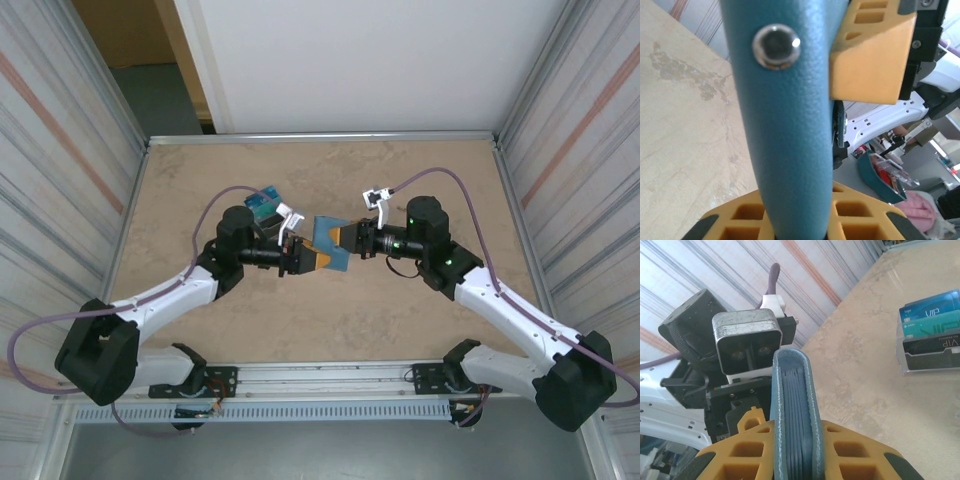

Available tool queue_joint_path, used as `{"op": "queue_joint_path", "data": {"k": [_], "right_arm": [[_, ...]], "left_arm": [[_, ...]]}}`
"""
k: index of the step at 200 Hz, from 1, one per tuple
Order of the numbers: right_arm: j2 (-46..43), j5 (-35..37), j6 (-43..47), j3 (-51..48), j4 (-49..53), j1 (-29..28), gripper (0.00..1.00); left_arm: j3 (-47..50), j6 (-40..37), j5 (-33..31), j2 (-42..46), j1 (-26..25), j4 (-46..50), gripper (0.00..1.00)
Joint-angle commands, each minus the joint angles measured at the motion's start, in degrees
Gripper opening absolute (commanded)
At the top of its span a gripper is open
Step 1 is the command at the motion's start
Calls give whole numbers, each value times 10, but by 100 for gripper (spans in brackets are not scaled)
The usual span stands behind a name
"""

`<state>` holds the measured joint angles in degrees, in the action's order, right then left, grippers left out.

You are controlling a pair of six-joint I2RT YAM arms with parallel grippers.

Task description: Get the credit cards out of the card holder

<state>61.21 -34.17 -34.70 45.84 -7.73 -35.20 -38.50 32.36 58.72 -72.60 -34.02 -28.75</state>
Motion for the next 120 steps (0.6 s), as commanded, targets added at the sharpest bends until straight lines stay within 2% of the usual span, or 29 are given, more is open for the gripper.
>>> {"op": "queue_joint_path", "data": {"k": [1, 5, 10, 27, 51, 74, 99, 120], "right_arm": [[-3, 27, 0, 9, 18, 1, 35], [-3, 33, 1, 12, 29, 1, 46], [-3, 40, 4, 16, 39, 0, 52], [-5, 77, 15, 31, 84, -4, 67], [-11, 166, 29, 52, 151, -24, 77], [-6, 252, 21, 72, 202, -43, 77], [14, 323, 6, 101, 252, -69, 72], [43, 377, -8, 134, 299, -97, 72]], "left_arm": [[-23, -12, 3, -1, -2, -7, 9], [-24, -16, -1, 0, -2, 1, 7], [-25, -22, -8, 1, -2, 11, 6], [-27, -48, -41, 10, -2, 54, 0], [-44, -93, -111, 22, -3, 151, 0], [-53, -112, -172, 28, -5, 190, 0], [-55, -111, -205, 23, -5, 183, 0], [-62, -113, -233, 17, -5, 186, 0]]}}
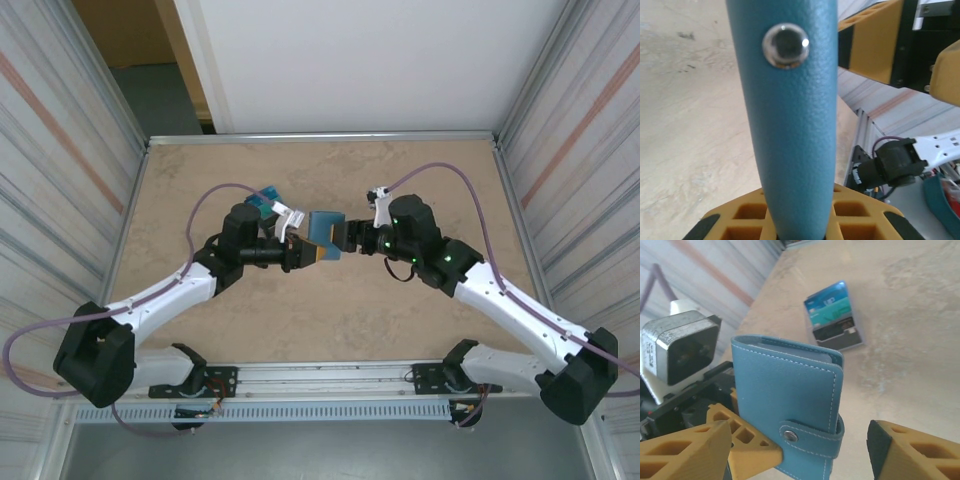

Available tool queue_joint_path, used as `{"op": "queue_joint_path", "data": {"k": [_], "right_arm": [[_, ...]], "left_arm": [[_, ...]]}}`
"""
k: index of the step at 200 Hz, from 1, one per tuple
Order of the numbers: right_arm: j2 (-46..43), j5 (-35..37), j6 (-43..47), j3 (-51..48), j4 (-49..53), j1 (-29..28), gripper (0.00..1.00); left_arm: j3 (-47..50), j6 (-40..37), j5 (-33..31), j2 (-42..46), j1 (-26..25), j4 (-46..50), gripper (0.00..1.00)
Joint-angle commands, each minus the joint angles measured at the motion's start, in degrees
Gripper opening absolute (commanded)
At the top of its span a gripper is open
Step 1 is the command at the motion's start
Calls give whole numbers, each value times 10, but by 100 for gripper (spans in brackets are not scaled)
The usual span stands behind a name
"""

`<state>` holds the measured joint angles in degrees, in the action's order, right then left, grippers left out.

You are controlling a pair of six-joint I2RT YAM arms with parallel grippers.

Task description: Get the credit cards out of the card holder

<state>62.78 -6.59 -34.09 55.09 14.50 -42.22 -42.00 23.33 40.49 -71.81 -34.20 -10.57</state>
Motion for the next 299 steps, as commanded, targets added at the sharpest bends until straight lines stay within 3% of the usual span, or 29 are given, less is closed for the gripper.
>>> {"op": "queue_joint_path", "data": {"k": [1, 47, 93, 229, 299], "right_arm": [[29, 103, -16, 44, 80, -27, 72], [78, 137, -46, 88, 124, -46, 69], [98, 127, -56, 102, 108, -48, 63], [193, 92, -51, 163, 110, -46, 45], [208, 131, -71, 162, 123, -36, 34]], "left_arm": [[-27, -24, -52, 8, -3, 5, 0], [-24, -32, -104, -4, 0, -3, 0], [-26, -16, -106, -21, 11, -35, 0], [-38, -10, -50, -45, 14, -44, 0], [-34, -23, -14, -29, 14, -34, 0]]}}
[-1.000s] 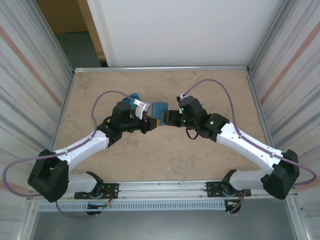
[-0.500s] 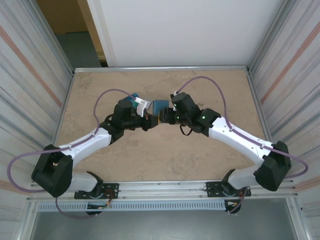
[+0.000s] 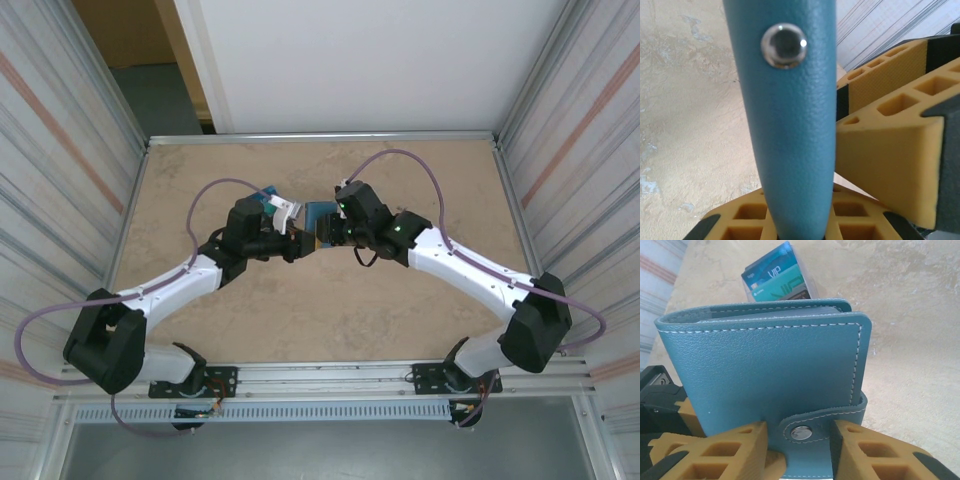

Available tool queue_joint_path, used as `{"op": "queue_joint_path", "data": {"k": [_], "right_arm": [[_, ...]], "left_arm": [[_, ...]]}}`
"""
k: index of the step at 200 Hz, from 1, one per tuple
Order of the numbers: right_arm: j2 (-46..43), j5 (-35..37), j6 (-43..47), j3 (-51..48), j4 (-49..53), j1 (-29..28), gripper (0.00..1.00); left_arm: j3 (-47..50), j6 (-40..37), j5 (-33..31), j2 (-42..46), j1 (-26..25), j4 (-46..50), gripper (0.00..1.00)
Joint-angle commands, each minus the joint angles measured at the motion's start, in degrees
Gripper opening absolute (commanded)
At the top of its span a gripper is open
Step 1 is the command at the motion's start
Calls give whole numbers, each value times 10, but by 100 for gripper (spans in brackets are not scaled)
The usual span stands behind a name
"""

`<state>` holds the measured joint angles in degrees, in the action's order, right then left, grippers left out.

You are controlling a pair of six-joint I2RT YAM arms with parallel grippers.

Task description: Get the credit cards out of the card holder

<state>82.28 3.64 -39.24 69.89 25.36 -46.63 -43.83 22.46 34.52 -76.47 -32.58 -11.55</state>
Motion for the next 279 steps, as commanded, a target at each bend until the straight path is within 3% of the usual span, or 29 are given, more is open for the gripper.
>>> {"op": "queue_joint_path", "data": {"k": [1, 99, 175, 258, 279], "right_arm": [[13, 29, -21, 13, 14, 9, 34], [20, 56, -44, 9, 35, 13, 16], [6, 73, -47, 3, 41, 14, 9], [-9, 77, -50, -9, 38, 15, 6], [-23, 77, -43, -16, 30, 16, 15]], "left_arm": [[-17, -15, 45, 19, -2, -24, 0], [-16, -15, 29, 30, 0, -12, 0], [-13, -6, 24, 30, 10, -15, 0], [-10, -3, 23, 29, 14, -17, 0], [-9, -3, 24, 30, 15, -17, 0]]}}
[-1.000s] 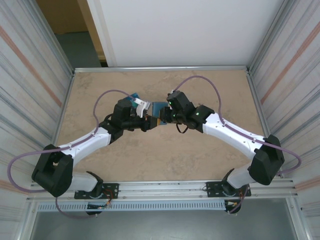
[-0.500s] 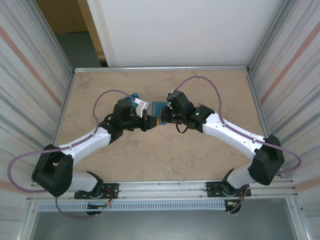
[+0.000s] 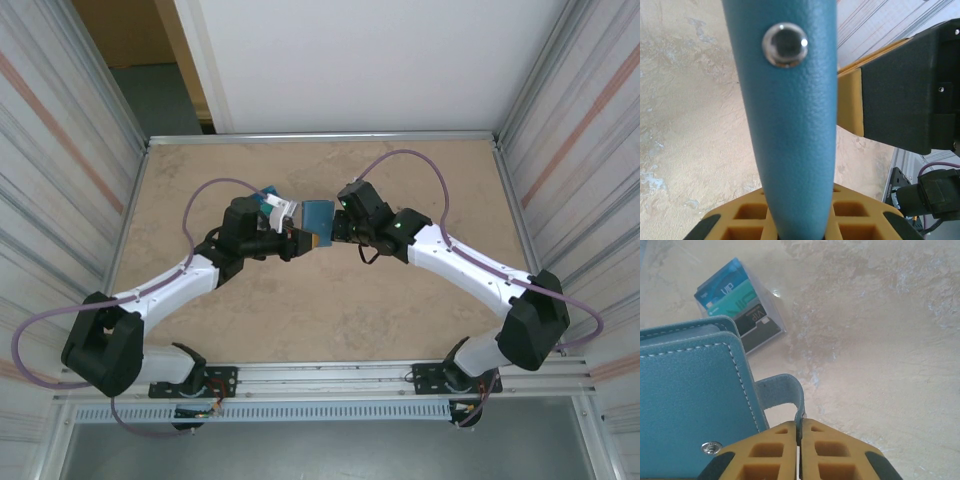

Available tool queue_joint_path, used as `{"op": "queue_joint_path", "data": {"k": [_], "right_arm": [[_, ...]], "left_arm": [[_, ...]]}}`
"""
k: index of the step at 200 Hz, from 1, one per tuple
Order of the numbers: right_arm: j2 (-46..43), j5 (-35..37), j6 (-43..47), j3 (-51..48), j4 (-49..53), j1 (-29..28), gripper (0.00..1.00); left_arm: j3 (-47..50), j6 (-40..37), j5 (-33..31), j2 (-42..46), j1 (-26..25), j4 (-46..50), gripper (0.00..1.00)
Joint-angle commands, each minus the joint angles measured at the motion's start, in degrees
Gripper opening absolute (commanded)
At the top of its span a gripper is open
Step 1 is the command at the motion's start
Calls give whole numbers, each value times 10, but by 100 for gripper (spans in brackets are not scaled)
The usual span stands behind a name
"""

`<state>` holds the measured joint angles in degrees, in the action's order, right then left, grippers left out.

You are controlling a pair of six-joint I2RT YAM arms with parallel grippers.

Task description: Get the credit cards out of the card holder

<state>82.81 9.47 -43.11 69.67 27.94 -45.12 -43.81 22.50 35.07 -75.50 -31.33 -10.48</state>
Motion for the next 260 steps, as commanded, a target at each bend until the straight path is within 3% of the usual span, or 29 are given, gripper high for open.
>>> {"op": "queue_joint_path", "data": {"k": [1, 41, 101, 148, 178, 260], "right_arm": [[-29, 20, -5, -15, 4, 1, 15], [-77, 19, 11, -52, -30, 9, 30], [-212, -123, 72, -178, -214, 43, 61], [-275, -158, 116, -186, -209, 54, 75], [-286, -162, 129, -178, -196, 54, 100], [-264, -195, 139, -174, -193, 55, 99]], "left_arm": [[-9, -3, 18, 20, 3, -28, 0], [-6, -3, 43, 20, 9, -39, 0], [-17, -20, 163, 20, 32, -45, 0], [-37, -64, 193, 27, 32, 1, 0], [-46, -91, 203, 32, 29, 28, 0], [-49, -106, 242, 49, 27, 20, 0]]}}
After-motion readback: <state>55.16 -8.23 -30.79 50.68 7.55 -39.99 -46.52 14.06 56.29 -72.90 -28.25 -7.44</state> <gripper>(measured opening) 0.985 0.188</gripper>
